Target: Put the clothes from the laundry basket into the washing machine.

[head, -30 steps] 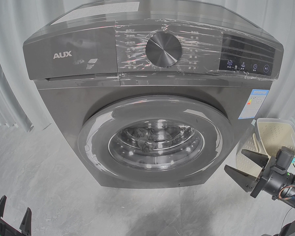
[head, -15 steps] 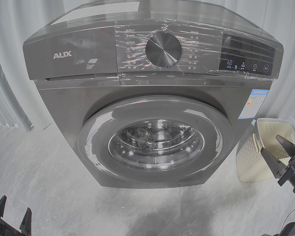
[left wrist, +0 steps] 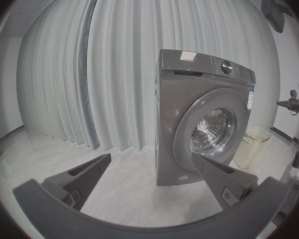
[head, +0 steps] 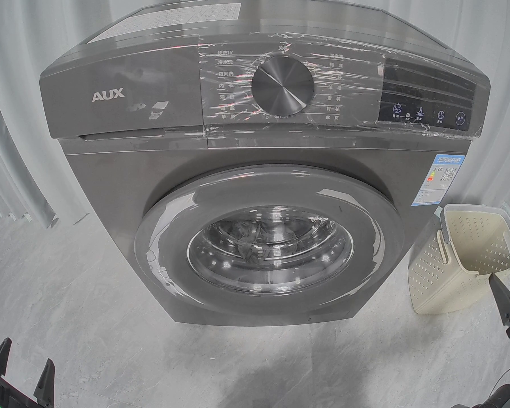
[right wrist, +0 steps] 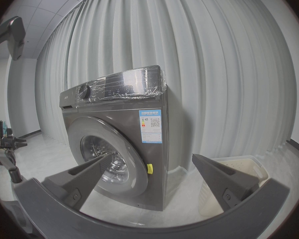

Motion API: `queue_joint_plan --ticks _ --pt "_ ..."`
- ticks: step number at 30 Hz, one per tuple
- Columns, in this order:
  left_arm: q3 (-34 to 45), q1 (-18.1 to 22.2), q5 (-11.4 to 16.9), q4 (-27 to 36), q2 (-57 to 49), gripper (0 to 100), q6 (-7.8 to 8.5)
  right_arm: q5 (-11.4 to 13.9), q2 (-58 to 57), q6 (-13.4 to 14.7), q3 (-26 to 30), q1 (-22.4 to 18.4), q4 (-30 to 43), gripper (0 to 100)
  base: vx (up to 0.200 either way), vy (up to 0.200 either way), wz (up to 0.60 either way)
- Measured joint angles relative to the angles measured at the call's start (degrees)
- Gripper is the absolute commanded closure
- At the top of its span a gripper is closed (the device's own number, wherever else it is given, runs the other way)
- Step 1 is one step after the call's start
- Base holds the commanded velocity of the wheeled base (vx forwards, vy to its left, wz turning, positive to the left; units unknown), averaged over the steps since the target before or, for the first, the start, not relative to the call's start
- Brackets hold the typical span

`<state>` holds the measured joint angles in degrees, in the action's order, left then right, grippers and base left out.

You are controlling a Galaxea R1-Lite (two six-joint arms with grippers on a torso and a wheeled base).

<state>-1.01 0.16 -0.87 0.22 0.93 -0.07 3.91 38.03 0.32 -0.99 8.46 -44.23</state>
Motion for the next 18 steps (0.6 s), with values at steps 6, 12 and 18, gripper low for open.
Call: queue_joint_plan --ticks 6,12,18 --pt "0.00 0.00 0.00 0.00 0.00 0 0.00 2.43 -14.29 -0.69 0.00 -3.86 13.43 0 0.000 0.000 0.00" --pt "0.00 0.00 0.00 0.00 0.00 0 0.00 3.52 -27.17 -0.80 0.00 -5.81 24.99 0 0.000 0.000 0.00" --pt "0.00 0.00 0.00 -0.01 0.00 0 -0.02 2.95 -34.05 -0.63 0.00 -7.53 35.86 0 0.000 0.000 0.00"
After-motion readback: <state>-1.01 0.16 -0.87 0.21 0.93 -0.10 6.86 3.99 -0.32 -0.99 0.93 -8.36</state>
